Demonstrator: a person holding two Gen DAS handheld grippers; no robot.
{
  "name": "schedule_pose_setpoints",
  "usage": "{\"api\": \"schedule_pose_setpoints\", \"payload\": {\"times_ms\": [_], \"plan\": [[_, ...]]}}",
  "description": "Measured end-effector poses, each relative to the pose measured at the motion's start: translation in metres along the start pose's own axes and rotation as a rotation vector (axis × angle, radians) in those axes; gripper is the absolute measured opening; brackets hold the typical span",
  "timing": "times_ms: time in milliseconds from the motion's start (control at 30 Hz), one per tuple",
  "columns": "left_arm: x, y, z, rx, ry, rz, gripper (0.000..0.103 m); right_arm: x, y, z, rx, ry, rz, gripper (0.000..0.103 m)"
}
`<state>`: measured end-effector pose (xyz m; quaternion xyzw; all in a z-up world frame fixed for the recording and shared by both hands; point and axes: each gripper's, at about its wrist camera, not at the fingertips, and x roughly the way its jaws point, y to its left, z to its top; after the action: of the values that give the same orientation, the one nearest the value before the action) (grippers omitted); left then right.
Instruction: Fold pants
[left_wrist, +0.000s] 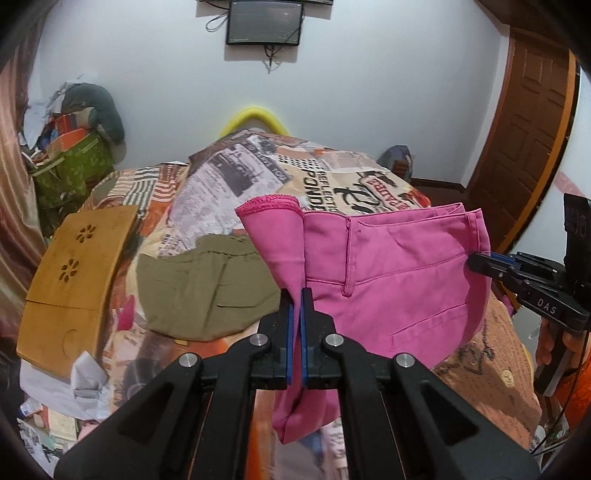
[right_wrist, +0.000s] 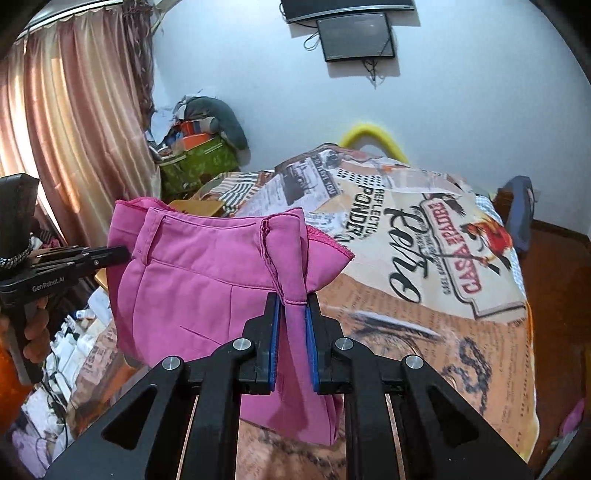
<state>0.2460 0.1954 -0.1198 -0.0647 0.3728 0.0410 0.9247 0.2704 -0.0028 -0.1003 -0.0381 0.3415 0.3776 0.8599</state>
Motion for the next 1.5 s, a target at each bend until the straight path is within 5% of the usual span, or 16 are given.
{"api": "schedule_pose_setpoints", "payload": {"times_ms": [700,1200,1500], "plan": [[0.085,0.119,0.042,-0.058,0.007,0.151,0.002,0.145,0.036,0.051,-0.027,0.079,0.063,0.011],[0.202,0.191,0.018,-0.095,0.169,0.176,0.002,0.254,0.038,0.045,-0.088,0.244,-0.011,0.012],[0.239,0.208,0.005,-0.087,0.231,0.232,0.003,0.272,0.032,0.044,-0.153,0.310,-0.060,0.018]]}}
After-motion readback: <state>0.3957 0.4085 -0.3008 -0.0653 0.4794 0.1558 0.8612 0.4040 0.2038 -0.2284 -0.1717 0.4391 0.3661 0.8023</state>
